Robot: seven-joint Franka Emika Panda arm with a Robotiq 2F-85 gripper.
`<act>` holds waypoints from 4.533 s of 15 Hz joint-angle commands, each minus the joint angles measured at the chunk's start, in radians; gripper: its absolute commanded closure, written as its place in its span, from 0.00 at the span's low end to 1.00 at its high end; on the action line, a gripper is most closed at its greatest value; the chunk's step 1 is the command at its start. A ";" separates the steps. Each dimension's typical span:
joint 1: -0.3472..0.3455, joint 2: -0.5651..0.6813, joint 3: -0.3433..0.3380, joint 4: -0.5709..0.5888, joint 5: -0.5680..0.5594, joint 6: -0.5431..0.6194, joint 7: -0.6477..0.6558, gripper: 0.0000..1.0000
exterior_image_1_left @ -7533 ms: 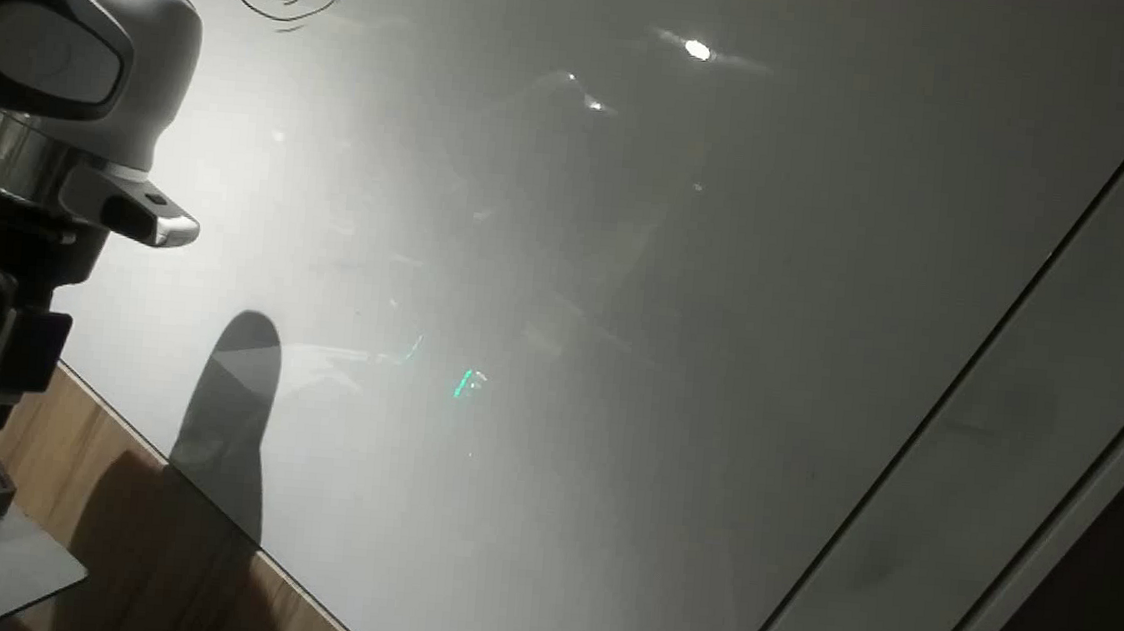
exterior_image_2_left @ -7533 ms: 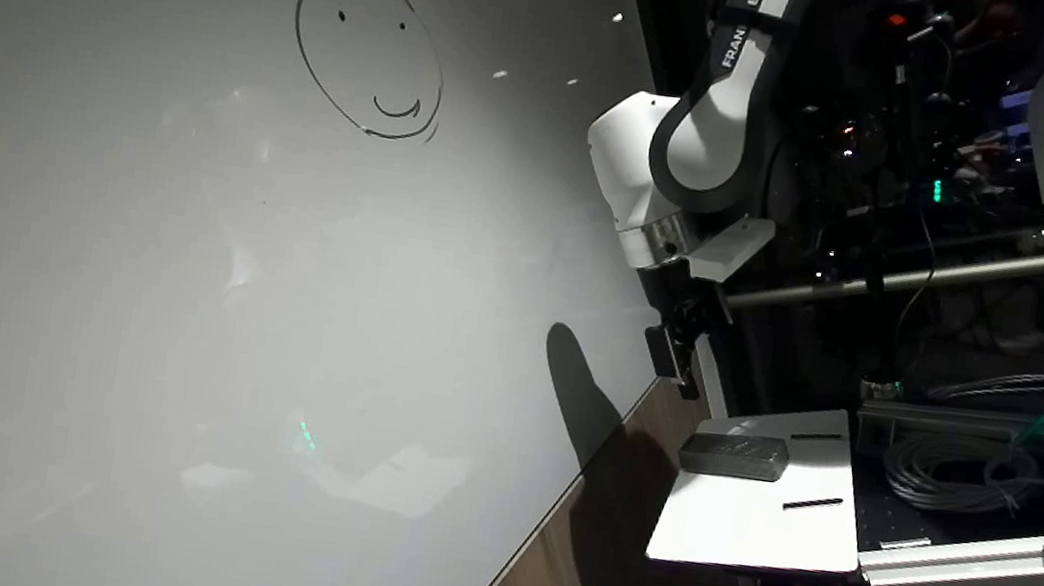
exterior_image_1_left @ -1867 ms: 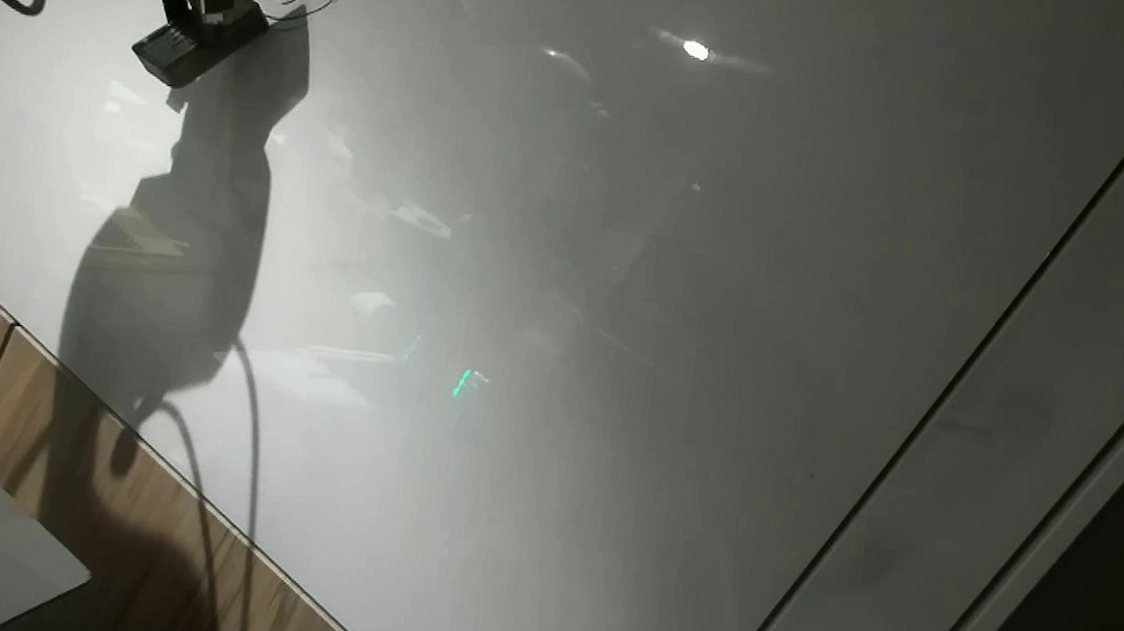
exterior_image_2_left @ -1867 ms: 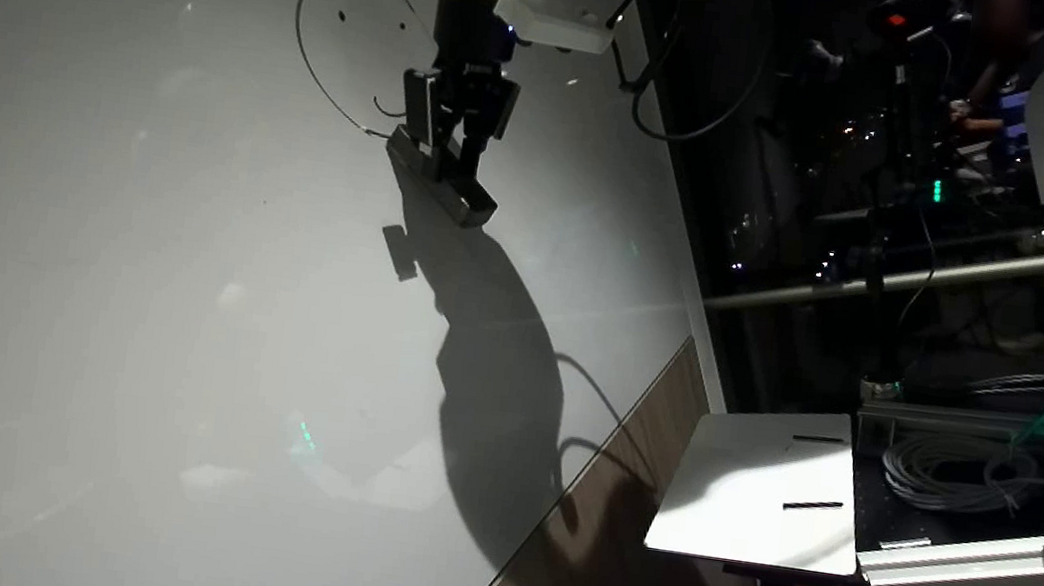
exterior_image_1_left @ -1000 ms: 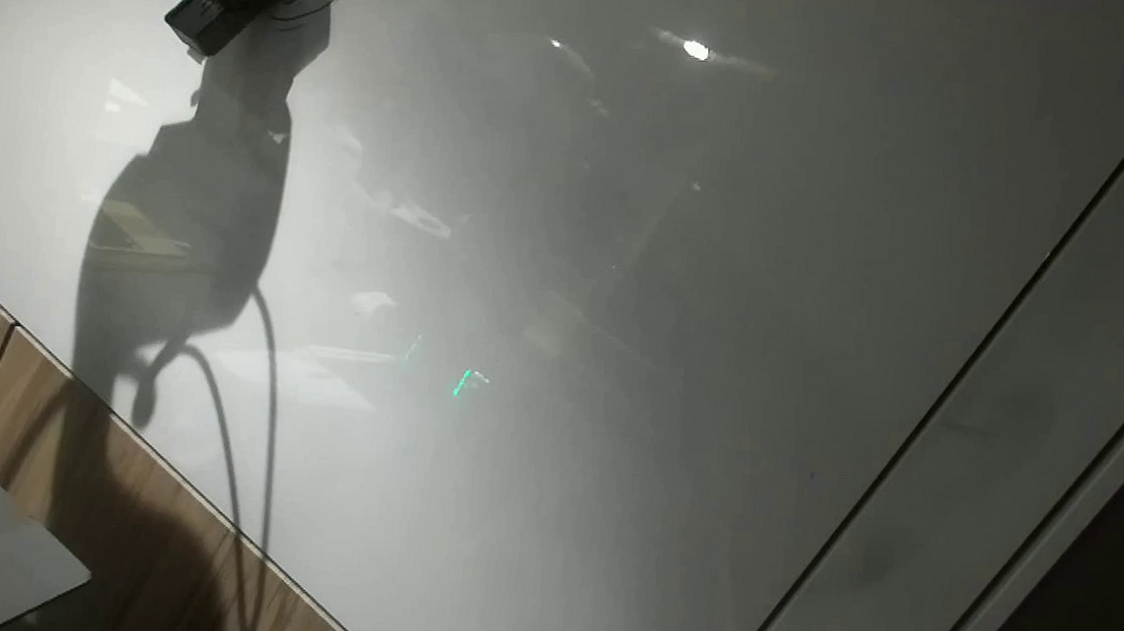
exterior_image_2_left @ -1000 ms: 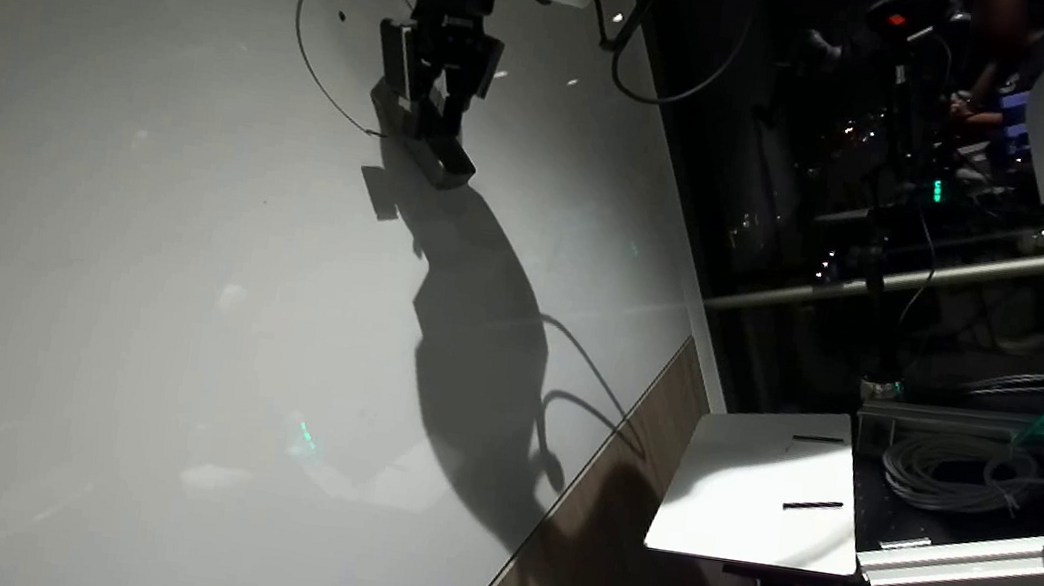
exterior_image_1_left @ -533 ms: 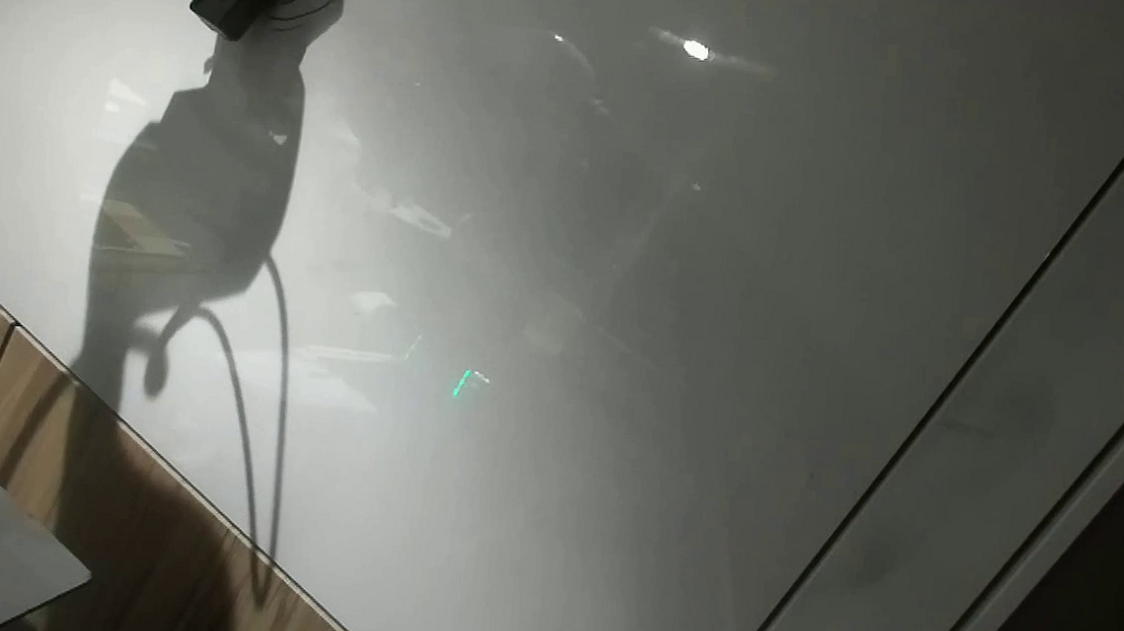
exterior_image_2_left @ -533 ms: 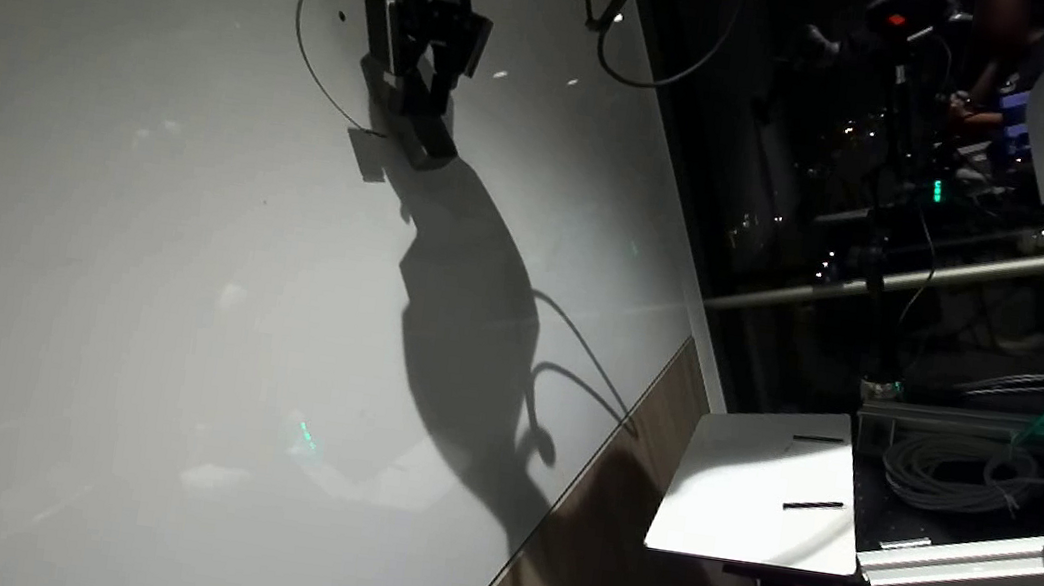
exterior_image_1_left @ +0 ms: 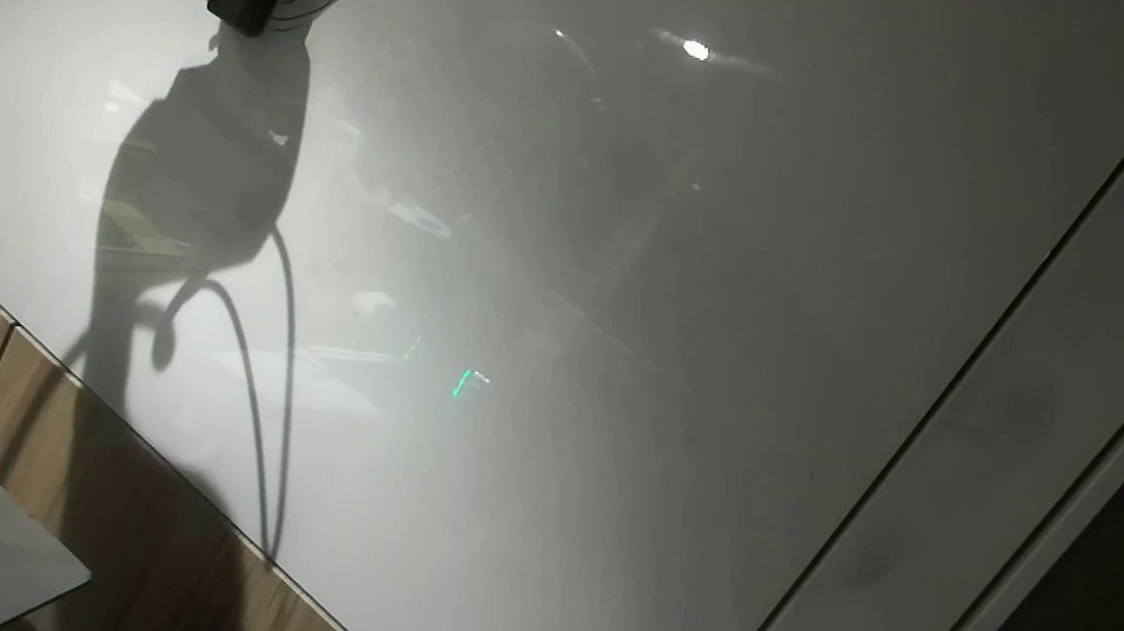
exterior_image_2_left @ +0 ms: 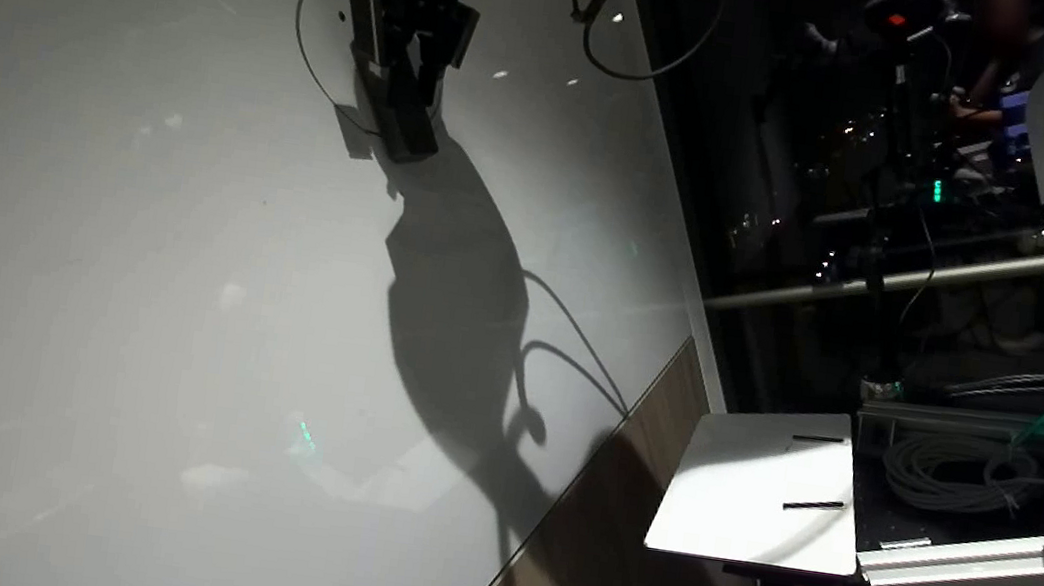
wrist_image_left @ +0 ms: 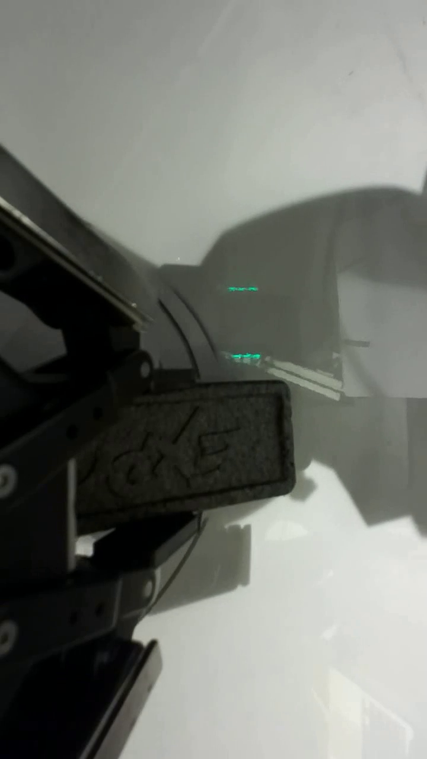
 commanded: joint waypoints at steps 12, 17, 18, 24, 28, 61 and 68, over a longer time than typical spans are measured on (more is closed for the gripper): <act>0.075 0.087 0.082 0.181 -0.064 -0.060 0.127 0.72; 0.092 0.130 0.075 0.181 -0.108 -0.059 0.153 0.72; 0.094 0.138 0.071 0.182 -0.115 -0.060 0.154 0.72; 0.085 0.142 0.058 0.156 -0.175 -0.040 0.155 0.72; 0.063 0.140 0.029 0.114 -0.226 -0.021 0.145 0.72; 0.050 0.100 -0.108 0.181 -0.224 -0.252 0.040 0.72; 0.049 0.025 -0.116 0.225 -0.207 -0.319 -0.003 0.72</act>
